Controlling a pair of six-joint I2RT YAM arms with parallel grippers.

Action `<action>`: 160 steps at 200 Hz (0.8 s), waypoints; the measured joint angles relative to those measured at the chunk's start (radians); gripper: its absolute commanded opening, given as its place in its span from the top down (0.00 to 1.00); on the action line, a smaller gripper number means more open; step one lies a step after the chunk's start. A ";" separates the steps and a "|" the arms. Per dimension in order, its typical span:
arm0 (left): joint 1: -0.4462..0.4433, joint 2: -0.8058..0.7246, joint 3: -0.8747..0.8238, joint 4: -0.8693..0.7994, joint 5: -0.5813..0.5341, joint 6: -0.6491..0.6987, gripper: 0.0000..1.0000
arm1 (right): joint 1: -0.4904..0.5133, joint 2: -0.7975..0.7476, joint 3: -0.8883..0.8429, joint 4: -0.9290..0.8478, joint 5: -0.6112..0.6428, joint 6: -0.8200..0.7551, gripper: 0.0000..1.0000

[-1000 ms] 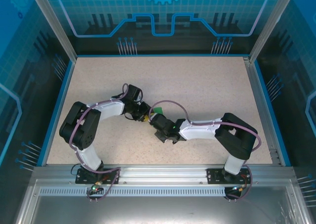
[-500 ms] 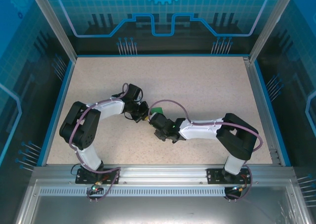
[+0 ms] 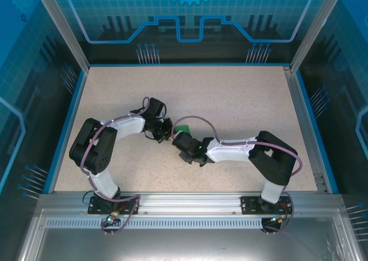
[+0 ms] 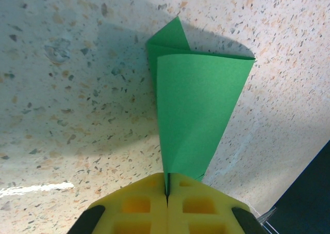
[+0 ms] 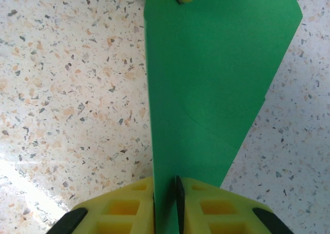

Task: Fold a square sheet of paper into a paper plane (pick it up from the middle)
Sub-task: Fold the wing for the fifth time at the center of the table.

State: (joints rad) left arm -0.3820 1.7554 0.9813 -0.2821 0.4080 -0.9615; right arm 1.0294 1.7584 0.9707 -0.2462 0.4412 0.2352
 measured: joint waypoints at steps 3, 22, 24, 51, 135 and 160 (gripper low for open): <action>0.000 0.000 0.000 0.000 0.000 0.000 0.99 | 0.000 0.000 0.000 0.000 0.000 -0.001 0.86; 0.000 0.000 0.000 -0.002 0.000 0.000 0.97 | 0.000 0.000 0.000 0.000 0.000 0.003 0.92; 0.000 0.000 0.000 -0.001 0.000 0.000 0.97 | 0.000 0.000 0.000 0.000 0.000 0.005 0.92; 0.000 0.000 0.000 -0.001 0.000 0.000 0.84 | -0.003 0.000 -0.003 0.005 -0.013 0.018 0.99; 0.008 -0.161 -0.005 -0.054 -0.115 0.001 0.35 | -0.227 -0.108 -0.156 0.183 -0.455 0.105 1.00; 0.009 -0.190 -0.013 -0.050 -0.120 0.001 0.33 | -0.290 -0.109 -0.189 0.241 -0.588 0.132 1.00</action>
State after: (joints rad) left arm -0.3729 1.5658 0.9684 -0.3325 0.2882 -0.9604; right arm 0.7399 1.6493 0.7818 -0.0048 -0.1471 0.3672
